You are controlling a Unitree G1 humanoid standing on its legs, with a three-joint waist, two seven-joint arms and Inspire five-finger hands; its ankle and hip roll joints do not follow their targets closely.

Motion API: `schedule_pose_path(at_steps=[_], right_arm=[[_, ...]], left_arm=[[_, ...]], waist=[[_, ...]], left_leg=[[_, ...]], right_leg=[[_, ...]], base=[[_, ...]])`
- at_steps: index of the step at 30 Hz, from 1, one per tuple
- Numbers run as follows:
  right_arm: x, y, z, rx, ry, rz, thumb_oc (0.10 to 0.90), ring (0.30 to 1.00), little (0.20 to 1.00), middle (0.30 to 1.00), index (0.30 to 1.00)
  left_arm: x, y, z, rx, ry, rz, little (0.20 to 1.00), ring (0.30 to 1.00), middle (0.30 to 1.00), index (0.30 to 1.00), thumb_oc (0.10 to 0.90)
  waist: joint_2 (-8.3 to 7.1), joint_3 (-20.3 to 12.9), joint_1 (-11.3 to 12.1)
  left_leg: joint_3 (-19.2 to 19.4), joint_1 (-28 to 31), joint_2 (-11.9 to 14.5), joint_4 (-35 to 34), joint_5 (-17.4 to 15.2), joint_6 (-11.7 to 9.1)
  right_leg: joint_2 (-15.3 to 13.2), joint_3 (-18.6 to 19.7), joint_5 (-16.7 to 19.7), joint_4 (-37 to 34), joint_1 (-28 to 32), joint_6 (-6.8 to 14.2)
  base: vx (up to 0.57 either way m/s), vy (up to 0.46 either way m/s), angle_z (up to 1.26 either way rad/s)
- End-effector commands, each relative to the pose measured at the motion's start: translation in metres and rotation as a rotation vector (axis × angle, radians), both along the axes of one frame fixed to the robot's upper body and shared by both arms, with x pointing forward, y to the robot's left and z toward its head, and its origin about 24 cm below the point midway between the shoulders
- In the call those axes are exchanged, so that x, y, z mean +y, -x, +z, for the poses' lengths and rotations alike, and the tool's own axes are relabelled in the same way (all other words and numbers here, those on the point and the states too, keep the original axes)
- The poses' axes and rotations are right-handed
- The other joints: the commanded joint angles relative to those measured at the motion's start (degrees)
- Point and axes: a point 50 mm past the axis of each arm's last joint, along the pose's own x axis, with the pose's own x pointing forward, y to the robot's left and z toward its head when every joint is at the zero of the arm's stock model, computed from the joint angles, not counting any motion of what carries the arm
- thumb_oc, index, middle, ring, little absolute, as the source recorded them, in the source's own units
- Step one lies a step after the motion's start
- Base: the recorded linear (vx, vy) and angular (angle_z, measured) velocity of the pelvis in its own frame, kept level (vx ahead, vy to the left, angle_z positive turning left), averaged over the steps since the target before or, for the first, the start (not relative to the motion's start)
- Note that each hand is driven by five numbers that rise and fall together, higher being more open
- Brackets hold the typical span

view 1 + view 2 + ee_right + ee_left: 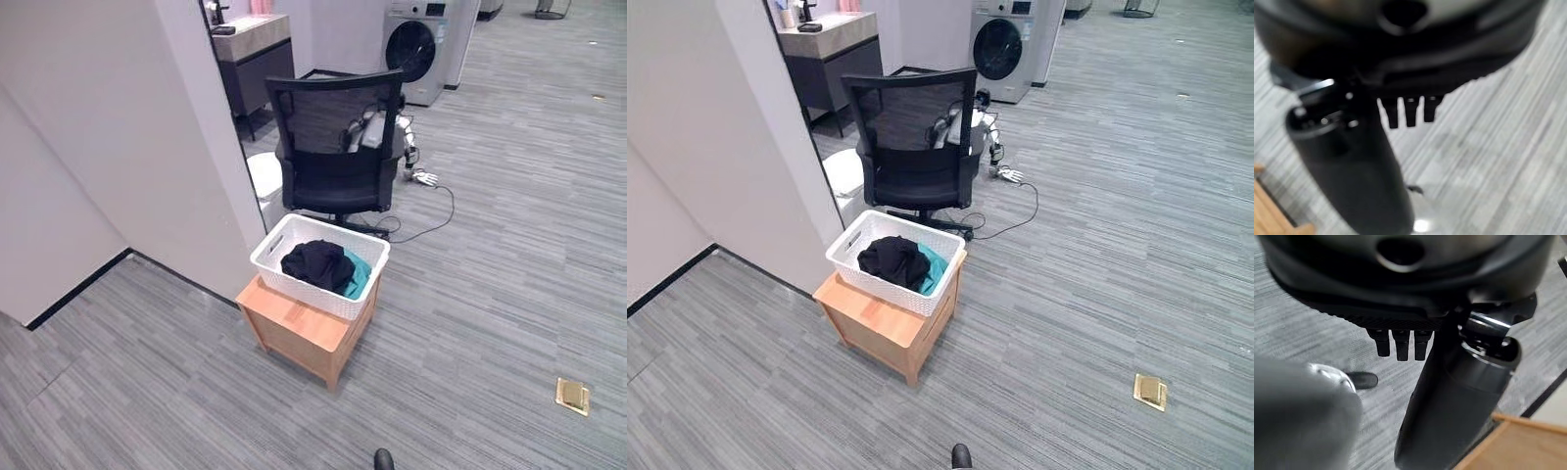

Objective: Pick up bed clothes into laundry basket.

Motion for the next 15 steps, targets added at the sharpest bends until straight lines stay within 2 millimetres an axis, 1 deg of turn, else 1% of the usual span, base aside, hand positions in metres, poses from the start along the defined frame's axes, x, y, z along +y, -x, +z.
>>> schedule_pose_path(at_steps=[1,2,3,4,5,6,7,8,9,10,11,12,13,14,15], right_arm=[[0.000,-0.022,0.002,-0.026,0.019,0.041,0.800,0.900,0.900,0.900,0.900],[0.002,-0.028,0.002,-0.041,0.013,0.041,0.800,0.900,0.900,0.900,0.900],[0.006,-0.035,0.002,-0.061,-0.002,0.050,0.800,0.900,0.900,0.900,0.900],[0.012,-0.042,0.002,-0.084,-0.016,0.066,0.800,0.900,0.900,0.900,0.900],[0.015,-0.045,0.003,-0.099,-0.025,0.073,0.800,0.900,0.900,0.900,0.900],[0.018,-0.045,0.002,-0.112,-0.036,0.071,0.800,0.900,0.900,0.900,0.900],[0.020,-0.045,0.003,-0.127,-0.046,0.089,0.800,0.900,0.900,0.900,0.900],[0.022,-0.048,0.003,-0.135,-0.053,0.117,0.800,0.900,0.900,0.900,0.900],[0.024,-0.052,0.004,-0.145,-0.051,0.153,0.800,0.900,0.900,0.900,0.900],[0.025,-0.058,0.005,-0.146,-0.047,0.189,0.800,0.900,0.900,0.900,0.900],[0.027,-0.063,0.006,-0.159,-0.042,0.211,0.800,0.900,0.900,0.900,0.900],[0.032,-0.083,0.012,-0.206,-0.043,0.308,0.800,0.900,0.900,0.900,0.900],[0.034,-0.090,0.014,-0.227,-0.043,0.334,0.800,0.900,0.900,0.900,0.900],[0.034,-0.090,0.014,-0.227,-0.042,0.334,0.800,0.900,0.900,0.900,0.900],[0.033,-0.091,0.014,-0.223,-0.034,0.348,0.800,0.900,0.900,0.900,0.900]], left_arm=[[0.019,-0.029,0.009,-0.083,-0.062,-0.076,0.900,0.900,0.900,0.900,0.800],[0.023,-0.042,0.012,-0.122,-0.078,-0.095,0.900,0.900,0.900,0.900,0.800],[0.027,-0.058,0.018,-0.171,-0.098,-0.105,0.900,0.900,0.900,0.900,0.800],[0.034,-0.076,0.025,-0.229,-0.121,-0.103,0.900,0.900,0.900,0.900,0.800],[0.037,-0.086,0.030,-0.261,-0.133,-0.107,0.900,0.900,0.900,0.900,0.800],[0.038,-0.095,0.034,-0.296,-0.142,-0.112,0.900,0.900,0.900,0.900,0.800],[0.037,-0.106,0.040,-0.350,-0.148,-0.104,0.900,0.900,0.900,0.900,0.800],[0.035,-0.116,0.044,-0.388,-0.144,-0.108,0.900,0.900,0.900,0.900,0.800],[0.034,-0.131,0.053,-0.460,-0.154,-0.129,0.900,0.900,0.900,0.900,0.800],[0.033,-0.138,0.058,-0.488,-0.165,-0.155,0.900,0.900,0.900,0.900,0.800],[0.034,-0.139,0.060,-0.500,-0.182,-0.160,0.900,0.900,0.900,0.900,0.800],[0.031,-0.141,0.062,-0.539,-0.163,-0.107,0.900,0.900,0.900,0.900,0.800],[0.030,-0.138,0.061,-0.541,-0.149,-0.065,0.900,0.900,0.900,0.900,0.800],[0.030,-0.138,0.061,-0.542,-0.149,-0.065,0.900,0.900,0.900,0.900,0.800],[0.030,-0.132,0.056,-0.518,-0.144,-0.024,0.900,0.900,0.900,0.900,0.800]], waist=[[-3.19,2.0,0.2],[-3.19,3.0,-0.4],[-3.14,3.5,-1.0],[-3.22,4.1,-1.3],[-3.14,4.0,-1.5],[-3.23,3.9,-1.8],[-3.35,3.8,-2.0],[-3.51,3.6,-2.2],[-3.90,3.4,-1.5],[-4.50,3.4,0.1],[-4.91,3.6,1.1],[-5.70,5.3,4.3],[-6.61,6.5,4.5],[-6.50,6.4,4.5],[-7.13,6.8,4.5]], left_leg=[[-2.4,0.1,-0.4,0.3,1.5,-0.6],[-4.1,-0.2,-0.2,0.7,1.9,-0.5],[-6.2,-1.4,0.3,1.5,2.3,-0.5],[-9.0,-2.6,0.8,2.7,2.5,-0.6],[-11.3,-3.8,1.2,3.5,2.9,-0.8],[-14.0,-4.8,1.6,4.1,3.3,-1.1],[-17.9,-6.1,1.7,4.6,3.9,-1.3],[-21.2,-7.6,2.1,4.7,4.6,-1.5],[-24.4,-9.6,2.5,4.4,6.1,-1.9],[-25.5,-11.4,2.9,4.6,7.4,-2.6],[-26.7,-13.1,2.9,4.5,8.2,-2.8],[-31.2,-18.4,3.3,5.9,12.4,-4.1],[-28.0,-19.2,2.8,8.1,11.1,-2.9],[-28.1,-19.4,2.9,8.1,11.1,-2.9],[-23.3,-19.3,2.8,11.6,9.3,-2.1]], right_leg=[[-0.3,-0.4,-10.4,12.5,0.6,1.8],[0.7,3.0,-11.9,15.8,-0.6,2.3],[2.1,8.0,-13.2,18.5,-1.8,2.3],[2.8,12.6,-14.8,21.5,-2.0,2.3],[3.2,15.4,-15.3,23.7,-2.1,1.9],[3.1,17.6,-15.3,25.3,-1.5,1.6],[3.5,20.6,-15.8,24.9,0.4,1.5],[4.6,24.0,-17.5,23.8,2.0,1.4],[6.0,27.5,-19.2,21.7,4.1,0.7],[6.1,26.8,-19.4,19.2,5.5,-0.3],[5.9,25.1,-19.5,17.3,6.3,-1.1],[7.6,22.4,-18.5,14.2,7.3,-2.4],[7.3,20.0,-18.2,14.7,6.3,-2.5],[7.4,20.0,-18.0,14.7,6.2,-2.5],[7.1,17.6,-17.0,14.4,5.2,-2.6]], base=[[-0.11,-0.035,0.03],[-0.10,-0.063,0.08],[-0.15,-0.127,0.22],[-0.15,-0.180,0.45],[-0.13,-0.231,1.11],[-0.11,-0.282,1.87],[-0.13,-0.297,2.31],[-0.17,-0.330,3.13],[-0.22,-0.349,2.96],[-0.27,-0.383,2.75],[-0.50,-0.600,1.38],[-0.57,-0.550,1.13],[-0.47,-0.424,1.46],[-0.33,-0.181,2.68],[-0.33,-0.198,2.30]])
